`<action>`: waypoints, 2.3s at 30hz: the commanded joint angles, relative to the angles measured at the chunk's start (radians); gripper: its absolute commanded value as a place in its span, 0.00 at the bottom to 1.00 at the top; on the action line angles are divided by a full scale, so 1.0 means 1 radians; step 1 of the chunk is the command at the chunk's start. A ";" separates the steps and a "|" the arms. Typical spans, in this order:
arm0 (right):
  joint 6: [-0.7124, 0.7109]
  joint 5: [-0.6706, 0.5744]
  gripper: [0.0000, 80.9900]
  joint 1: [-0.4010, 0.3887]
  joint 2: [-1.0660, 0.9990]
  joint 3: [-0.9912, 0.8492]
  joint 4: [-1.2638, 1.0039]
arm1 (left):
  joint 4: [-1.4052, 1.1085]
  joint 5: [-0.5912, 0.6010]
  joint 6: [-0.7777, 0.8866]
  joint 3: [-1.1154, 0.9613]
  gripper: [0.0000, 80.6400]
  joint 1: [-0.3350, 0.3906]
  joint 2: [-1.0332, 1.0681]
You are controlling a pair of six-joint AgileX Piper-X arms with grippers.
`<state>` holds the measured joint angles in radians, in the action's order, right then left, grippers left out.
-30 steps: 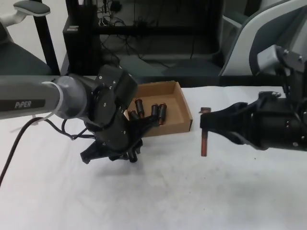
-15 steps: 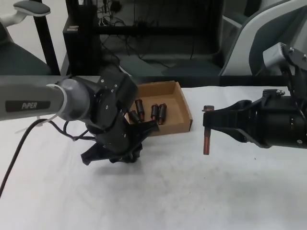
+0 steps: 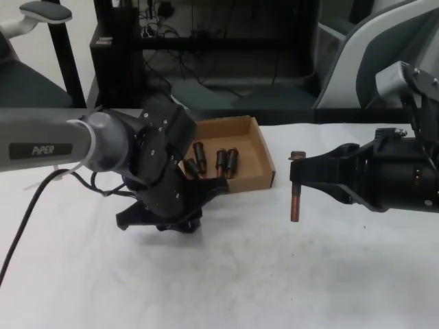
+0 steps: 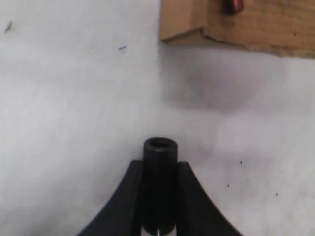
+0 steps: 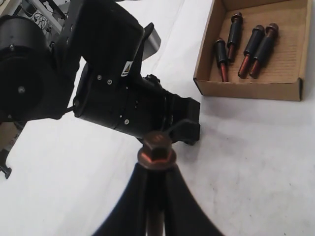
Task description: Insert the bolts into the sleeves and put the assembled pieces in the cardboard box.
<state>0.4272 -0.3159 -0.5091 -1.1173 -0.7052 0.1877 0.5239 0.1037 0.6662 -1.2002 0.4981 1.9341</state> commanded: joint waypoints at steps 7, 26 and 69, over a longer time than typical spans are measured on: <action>0.009 -0.012 0.01 0.003 0.002 -0.007 -0.021 | -0.034 -0.001 -0.348 0.162 0.02 0.002 -0.195; 0.174 -0.003 0.01 0.001 -0.065 -0.007 -0.250 | -0.756 0.559 -0.398 0.607 0.02 0.001 -0.556; 0.165 0.026 0.01 -0.069 -0.263 -0.132 -0.335 | -0.881 0.646 -0.270 0.596 0.02 -0.055 -0.556</action>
<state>0.6014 -0.2955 -0.5788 -1.3842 -0.8278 -0.1414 -0.3290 0.7056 0.3988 -0.5946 0.4325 1.3910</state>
